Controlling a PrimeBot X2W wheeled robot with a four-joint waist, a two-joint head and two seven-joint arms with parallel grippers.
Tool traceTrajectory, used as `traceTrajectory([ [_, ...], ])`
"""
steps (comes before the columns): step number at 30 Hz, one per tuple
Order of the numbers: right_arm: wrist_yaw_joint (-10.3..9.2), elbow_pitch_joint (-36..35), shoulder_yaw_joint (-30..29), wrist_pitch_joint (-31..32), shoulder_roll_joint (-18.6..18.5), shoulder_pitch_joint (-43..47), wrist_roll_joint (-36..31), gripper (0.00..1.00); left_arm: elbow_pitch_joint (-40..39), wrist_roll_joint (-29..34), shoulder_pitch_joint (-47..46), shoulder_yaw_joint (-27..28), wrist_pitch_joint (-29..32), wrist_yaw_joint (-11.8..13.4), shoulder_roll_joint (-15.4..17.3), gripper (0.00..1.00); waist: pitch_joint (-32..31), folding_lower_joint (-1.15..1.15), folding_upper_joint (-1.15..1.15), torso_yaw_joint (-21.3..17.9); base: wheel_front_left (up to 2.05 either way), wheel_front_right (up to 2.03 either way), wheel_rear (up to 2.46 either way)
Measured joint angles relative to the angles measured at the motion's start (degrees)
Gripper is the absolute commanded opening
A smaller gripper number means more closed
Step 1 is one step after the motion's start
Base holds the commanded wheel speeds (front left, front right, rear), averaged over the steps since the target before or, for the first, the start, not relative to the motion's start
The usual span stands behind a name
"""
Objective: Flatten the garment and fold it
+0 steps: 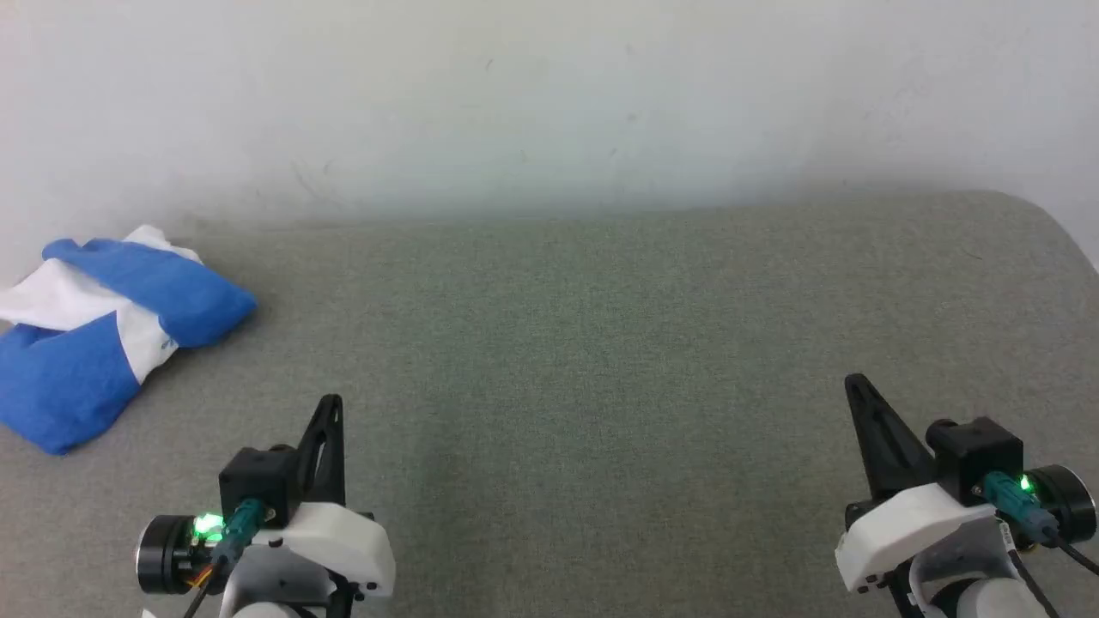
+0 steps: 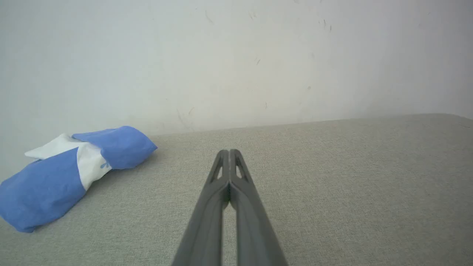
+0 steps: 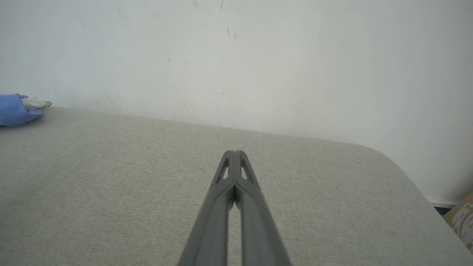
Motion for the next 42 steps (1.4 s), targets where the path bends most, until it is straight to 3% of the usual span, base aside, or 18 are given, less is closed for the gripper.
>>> traceTrajectory([
  [25,0.0,0.0,0.0,0.0,0.0,0.0,0.0,0.0,0.0,0.0,0.0,0.0,0.0,0.0,0.0,0.0,0.0,0.0,0.0,0.0,0.0,0.0,0.0],
  [26,0.0,0.0,0.0,0.0,0.0,0.0,0.0,1.0,0.0,0.0,0.0,0.0,0.0,0.0,0.0,1.0,0.0,0.0,0.0,0.0,0.0,0.0,0.0],
  [27,0.0,0.0,0.0,0.0,0.0,0.0,0.0,1.0,0.0,0.0,0.0,0.0,0.0,0.0,0.0,1.0,0.0,0.0,0.0,0.0,0.0,0.0,0.0],
  [28,0.0,0.0,0.0,0.0,0.0,0.0,0.0,0.0,0.0,0.0,0.0,0.0,0.0,0.0,0.0,0.0,0.0,0.0,0.0,0.0,0.0,0.0,0.0],
  [29,0.0,0.0,0.0,0.0,0.0,0.0,0.0,1.0,0.0,0.0,0.0,0.0,0.0,0.0,0.0,1.0,0.0,0.0,0.0,0.0,0.0,0.0,0.0],
  [42,0.0,0.2,-0.6,-0.9,0.0,0.0,0.7,1.0,0.3,-1.5,0.0,-0.1,-1.1,0.0,0.0,1.0,0.0,0.0,0.0,0.1,0.0,0.0,0.0],
])
